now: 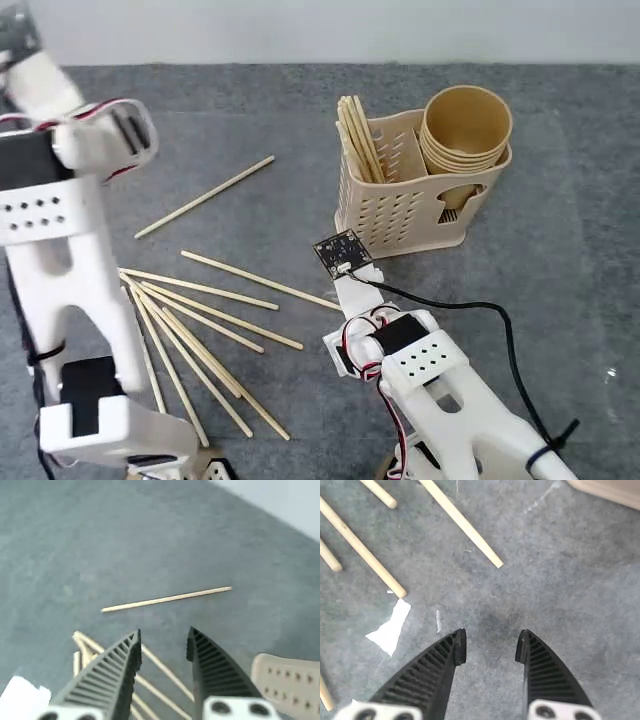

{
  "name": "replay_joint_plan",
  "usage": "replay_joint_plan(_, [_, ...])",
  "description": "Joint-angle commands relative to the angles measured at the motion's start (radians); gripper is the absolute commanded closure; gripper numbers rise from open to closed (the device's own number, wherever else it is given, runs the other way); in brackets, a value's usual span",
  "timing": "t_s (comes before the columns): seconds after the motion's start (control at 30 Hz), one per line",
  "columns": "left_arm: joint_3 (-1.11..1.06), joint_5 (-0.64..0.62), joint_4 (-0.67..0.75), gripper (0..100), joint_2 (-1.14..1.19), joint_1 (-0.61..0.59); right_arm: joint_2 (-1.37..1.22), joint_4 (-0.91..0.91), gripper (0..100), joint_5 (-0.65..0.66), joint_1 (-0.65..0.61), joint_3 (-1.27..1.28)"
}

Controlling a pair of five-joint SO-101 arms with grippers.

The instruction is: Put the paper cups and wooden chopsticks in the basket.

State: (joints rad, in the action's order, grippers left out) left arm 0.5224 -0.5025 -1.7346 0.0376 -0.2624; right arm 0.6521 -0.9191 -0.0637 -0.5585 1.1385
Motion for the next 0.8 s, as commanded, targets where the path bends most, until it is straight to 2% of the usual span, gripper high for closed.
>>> replay_joint_plan(0.0, [-0.102, 0.014, -0.011, 96, -0.009, -0.069, 0.021, 0.002, 81.6, 0.012, 0.005, -0.005])
replay_joint_plan(0.07, [-0.176, 0.014, -0.011, 99, -0.009, -0.101, 0.021, 0.002, 81.6, 0.012, 0.005, -0.005])
replay_joint_plan(0.3, [-0.403, 0.014, 0.008, 88, -0.008, -0.163, 0.021, 0.002, 81.6, 0.012, 0.005, -0.005])
replay_joint_plan(0.47, [-0.565, 0.014, 0.130, 75, -0.008, -0.189, 0.021, 0.002, 81.6, 0.012, 0.005, -0.005])
replay_joint_plan(0.77, [-0.842, 0.012, 0.370, 75, -0.008, -0.190, 0.021, 0.002, 81.6, 0.012, 0.005, -0.005])
